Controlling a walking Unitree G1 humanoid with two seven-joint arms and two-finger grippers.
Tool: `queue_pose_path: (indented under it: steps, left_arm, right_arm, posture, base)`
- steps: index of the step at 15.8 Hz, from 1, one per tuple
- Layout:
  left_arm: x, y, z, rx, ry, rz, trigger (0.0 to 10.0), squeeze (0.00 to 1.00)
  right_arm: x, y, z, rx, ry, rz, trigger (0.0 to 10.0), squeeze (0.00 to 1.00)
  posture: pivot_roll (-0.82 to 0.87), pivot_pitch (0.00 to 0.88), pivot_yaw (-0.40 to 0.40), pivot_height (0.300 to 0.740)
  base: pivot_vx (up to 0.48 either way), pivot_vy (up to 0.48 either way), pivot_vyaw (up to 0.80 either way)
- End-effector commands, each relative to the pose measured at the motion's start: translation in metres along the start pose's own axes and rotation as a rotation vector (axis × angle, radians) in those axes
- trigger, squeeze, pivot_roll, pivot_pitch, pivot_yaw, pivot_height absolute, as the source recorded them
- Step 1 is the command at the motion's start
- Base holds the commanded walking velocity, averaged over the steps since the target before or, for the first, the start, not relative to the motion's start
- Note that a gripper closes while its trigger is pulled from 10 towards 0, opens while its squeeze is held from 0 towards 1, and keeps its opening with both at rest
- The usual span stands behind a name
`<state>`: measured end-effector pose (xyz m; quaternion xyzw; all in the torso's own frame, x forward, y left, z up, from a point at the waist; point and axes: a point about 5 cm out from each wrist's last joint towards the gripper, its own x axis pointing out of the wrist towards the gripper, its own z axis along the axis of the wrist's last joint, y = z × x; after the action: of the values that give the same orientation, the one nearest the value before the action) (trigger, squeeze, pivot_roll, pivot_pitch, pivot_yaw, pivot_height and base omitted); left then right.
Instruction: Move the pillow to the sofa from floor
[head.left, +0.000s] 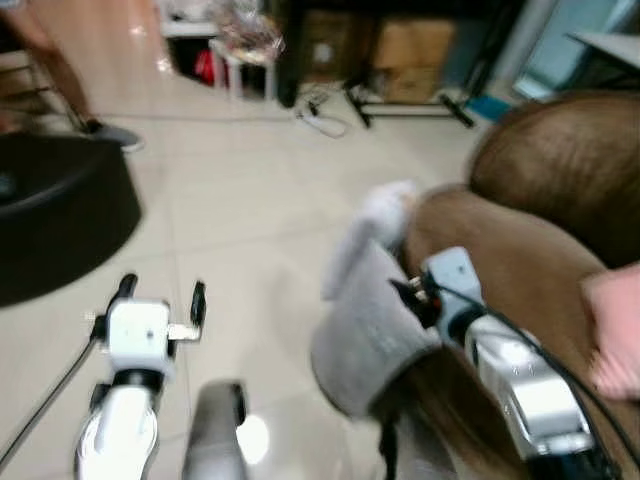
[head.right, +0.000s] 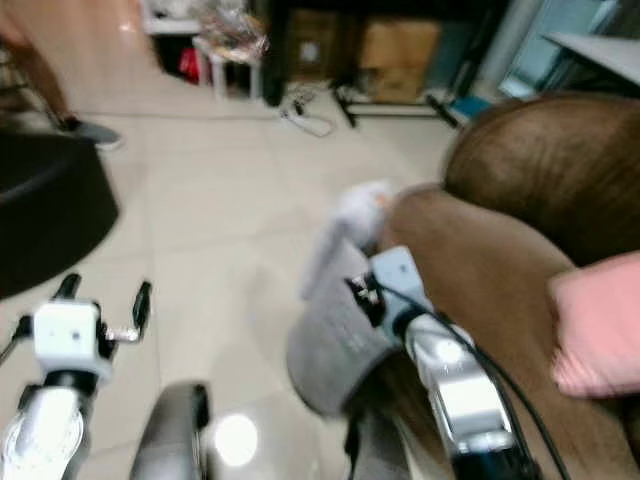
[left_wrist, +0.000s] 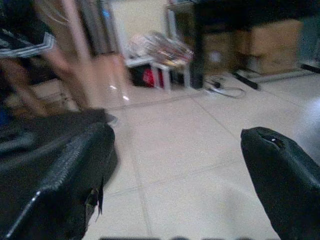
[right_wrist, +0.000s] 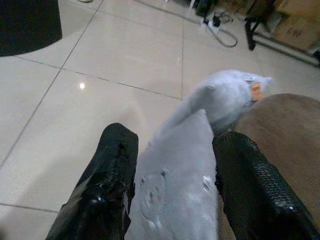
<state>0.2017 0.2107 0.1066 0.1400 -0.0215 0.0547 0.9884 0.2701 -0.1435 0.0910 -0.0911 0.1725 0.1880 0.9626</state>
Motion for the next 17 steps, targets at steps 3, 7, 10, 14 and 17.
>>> queue_pose_path:
  steps: [3, 7, 10, 14, 17]
  left_arm:
    - [0.0004, 0.0003, 0.0004, -0.010, 0.002, -0.002, 10.0, 0.00]
    - [0.0021, 0.0025, 0.0002, -0.004, 0.001, -0.014, 10.0, 0.00]
    - [0.0041, 0.0027, 0.0010, 0.004, -0.002, -0.019, 10.0, 0.00]
    - [0.0052, 0.0025, 0.0000, 0.007, 0.005, -0.028, 10.0, 0.00]
    - [0.0060, 0.0037, -0.0001, 0.013, 0.007, -0.029, 10.0, 0.00]
  right_arm:
    - [0.0004, -0.0075, 0.0008, -0.012, 0.000, -0.072, 10.0, 0.00]
    - [0.0015, -0.0081, 0.0015, 0.023, -0.013, -0.098, 10.0, 0.00]
    - [0.0018, -0.0089, -0.0004, 0.029, -0.004, -0.107, 10.0, 0.00]
    - [0.0035, -0.0080, 0.0007, 0.034, -0.016, -0.091, 10.0, 0.00]
    - [0.0056, -0.0072, 0.0022, 0.055, -0.019, -0.086, 10.0, 0.00]
  posture:
    - [-0.03, 0.000, -0.137, 0.545]
    - [-0.03, 0.000, -0.128, 0.545]
    - [-0.03, 0.000, -0.121, 0.545]
    - [-0.03, 0.000, -0.116, 0.511]
    - [-0.02, 0.000, -0.114, 0.486]
  base:
    - [0.354, 0.000, 0.00]
    - [0.346, 0.000, 0.00]
    - [0.219, 0.000, 0.00]
    - [0.000, 0.000, 0.00]
    - [0.000, 0.000, 0.00]
